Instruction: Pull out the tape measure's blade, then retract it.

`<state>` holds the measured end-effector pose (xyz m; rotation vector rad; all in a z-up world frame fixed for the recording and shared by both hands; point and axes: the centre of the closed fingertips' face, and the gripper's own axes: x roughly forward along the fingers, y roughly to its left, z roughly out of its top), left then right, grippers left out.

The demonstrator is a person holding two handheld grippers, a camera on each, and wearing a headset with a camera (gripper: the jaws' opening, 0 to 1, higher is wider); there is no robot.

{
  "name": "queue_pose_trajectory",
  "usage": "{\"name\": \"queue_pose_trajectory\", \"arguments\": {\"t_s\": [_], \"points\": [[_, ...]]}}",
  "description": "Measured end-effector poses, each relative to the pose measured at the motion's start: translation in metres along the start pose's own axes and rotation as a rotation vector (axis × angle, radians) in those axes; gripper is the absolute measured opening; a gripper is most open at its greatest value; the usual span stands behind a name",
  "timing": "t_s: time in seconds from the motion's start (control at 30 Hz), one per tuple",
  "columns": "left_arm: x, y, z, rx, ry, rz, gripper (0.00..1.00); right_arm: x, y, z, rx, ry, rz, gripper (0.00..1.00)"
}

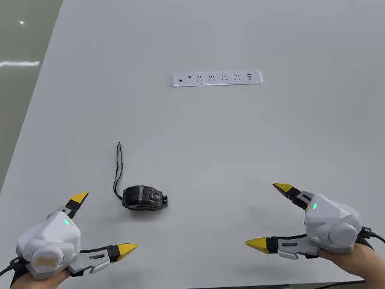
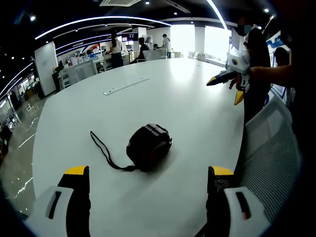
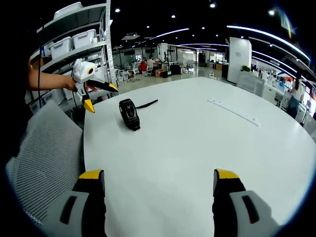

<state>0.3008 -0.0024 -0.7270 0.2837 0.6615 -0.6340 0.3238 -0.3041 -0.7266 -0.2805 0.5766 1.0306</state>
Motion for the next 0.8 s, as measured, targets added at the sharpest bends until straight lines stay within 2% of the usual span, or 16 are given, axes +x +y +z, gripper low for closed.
{"name": "queue_pose_trajectory", "arguments": {"t_s": [0.3,0.8], "points": [[0.0002,-0.0026,0.0012,-0.004,-0.008,-0.002,0.99,0.0021,0.0035,0.0019,0.008,-0.005,0.0,0.93],[0.0001,-0.0002,0.0,0.006,-0.003,0.004,0.99,0.0003,0.0011,0.0014,0.023,-0.006,-0.007,0.93]]}}
